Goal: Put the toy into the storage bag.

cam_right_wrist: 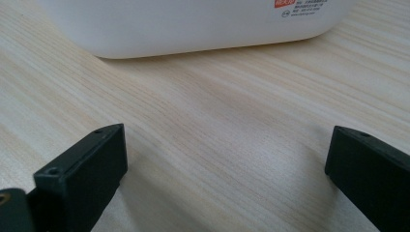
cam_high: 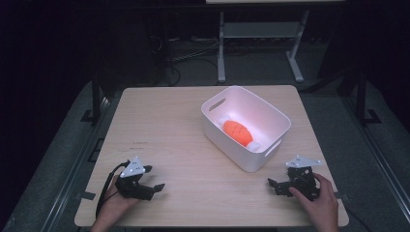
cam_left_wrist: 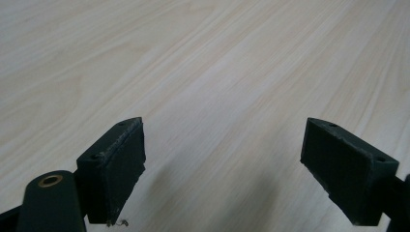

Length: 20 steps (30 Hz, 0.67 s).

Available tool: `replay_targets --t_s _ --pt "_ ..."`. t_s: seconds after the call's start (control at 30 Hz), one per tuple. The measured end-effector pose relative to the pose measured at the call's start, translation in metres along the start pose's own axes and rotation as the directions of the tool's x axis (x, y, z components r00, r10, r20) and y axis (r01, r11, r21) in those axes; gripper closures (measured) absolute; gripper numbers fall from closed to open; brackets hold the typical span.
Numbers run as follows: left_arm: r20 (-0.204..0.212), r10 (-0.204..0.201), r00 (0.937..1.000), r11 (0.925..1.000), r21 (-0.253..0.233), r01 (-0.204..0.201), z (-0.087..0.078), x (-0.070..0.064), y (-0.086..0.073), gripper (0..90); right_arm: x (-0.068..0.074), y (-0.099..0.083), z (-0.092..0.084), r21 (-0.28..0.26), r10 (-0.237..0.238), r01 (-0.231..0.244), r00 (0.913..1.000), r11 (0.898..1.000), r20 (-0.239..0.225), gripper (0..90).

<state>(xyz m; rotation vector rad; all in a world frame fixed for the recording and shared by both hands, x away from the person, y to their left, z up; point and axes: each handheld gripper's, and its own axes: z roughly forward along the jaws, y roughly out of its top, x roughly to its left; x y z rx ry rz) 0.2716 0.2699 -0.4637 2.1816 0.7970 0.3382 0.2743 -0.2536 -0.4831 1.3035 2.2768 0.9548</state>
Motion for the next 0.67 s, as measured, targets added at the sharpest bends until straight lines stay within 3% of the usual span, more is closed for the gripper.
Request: replay_targets --t_s 0.2,0.33,0.67 --pt "-0.017 -0.018 0.9997 0.9992 0.036 0.019 0.0048 0.0035 -0.0082 15.1 0.0000 0.0000 0.0000 0.000 0.000 0.000 1.0000 1.000 0.000 0.7" --pt "-0.028 -0.001 0.9996 0.9993 0.038 0.002 0.0061 0.0023 -0.0091 13.9 0.0000 0.0000 0.0000 0.000 0.000 0.000 1.0000 1.000 0.000 0.7" --pt "-0.035 -0.005 0.9994 0.9992 0.040 0.006 0.0063 0.0023 -0.0092 12.8 0.0000 -0.0001 0.0000 0.000 -0.001 0.001 1.0000 1.000 0.000 0.7"
